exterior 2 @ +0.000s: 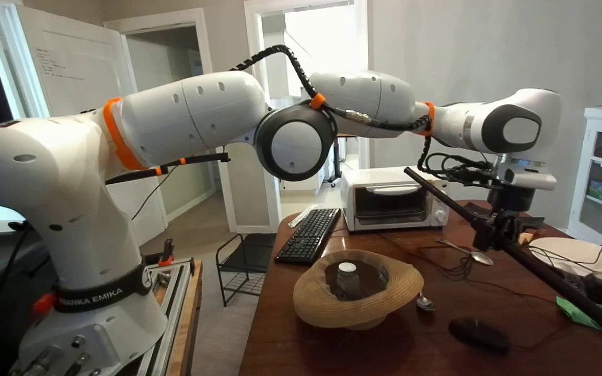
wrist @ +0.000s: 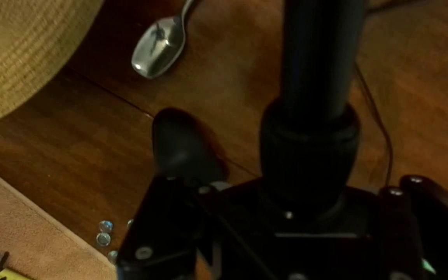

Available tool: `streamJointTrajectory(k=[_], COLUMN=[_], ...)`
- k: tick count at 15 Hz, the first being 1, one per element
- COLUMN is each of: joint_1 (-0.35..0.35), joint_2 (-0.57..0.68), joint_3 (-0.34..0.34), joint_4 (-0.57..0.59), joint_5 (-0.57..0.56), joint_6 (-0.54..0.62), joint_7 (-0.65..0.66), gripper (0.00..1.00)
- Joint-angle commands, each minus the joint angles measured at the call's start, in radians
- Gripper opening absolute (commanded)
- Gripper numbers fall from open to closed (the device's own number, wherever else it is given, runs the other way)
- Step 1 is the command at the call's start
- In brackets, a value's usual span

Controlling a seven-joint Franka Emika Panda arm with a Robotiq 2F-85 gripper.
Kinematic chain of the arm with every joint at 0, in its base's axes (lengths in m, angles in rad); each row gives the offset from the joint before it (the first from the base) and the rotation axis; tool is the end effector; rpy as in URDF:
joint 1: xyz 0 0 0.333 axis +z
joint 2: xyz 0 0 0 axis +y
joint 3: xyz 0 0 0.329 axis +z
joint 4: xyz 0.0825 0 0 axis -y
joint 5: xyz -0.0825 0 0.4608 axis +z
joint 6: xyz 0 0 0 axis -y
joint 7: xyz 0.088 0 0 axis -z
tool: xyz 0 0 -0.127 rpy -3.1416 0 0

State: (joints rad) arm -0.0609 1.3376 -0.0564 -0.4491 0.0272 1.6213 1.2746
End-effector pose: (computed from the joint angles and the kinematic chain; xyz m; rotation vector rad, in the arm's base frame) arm 0.8701 -0.0700 0.1713 2.3515 -1.8952 -0.1822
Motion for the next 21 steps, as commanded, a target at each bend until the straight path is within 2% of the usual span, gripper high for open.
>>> streamJointTrajectory(k=[1,5,8,13,16,21], joint_1=[-0.058,-0.103,-0.119,-0.120,-0.119,-0.122], joint_2=[-0.002,0.005,0.015,0.044,0.058,0.116], joint_3=[-0.041,-0.094,-0.125,-0.219,-0.232,-0.202], joint_4=[0.000,-0.007,-0.003,0.006,0.009,0.013], joint_5=[0.002,-0.022,-0.039,-0.135,-0.163,-0.141], joint_6=[0.086,0.169,0.186,0.205,0.190,0.204], joint_7=[0.108,0.229,0.305,0.478,0.542,0.634], gripper=[0.00,0.00,0.00,0.00,0.00,0.00])
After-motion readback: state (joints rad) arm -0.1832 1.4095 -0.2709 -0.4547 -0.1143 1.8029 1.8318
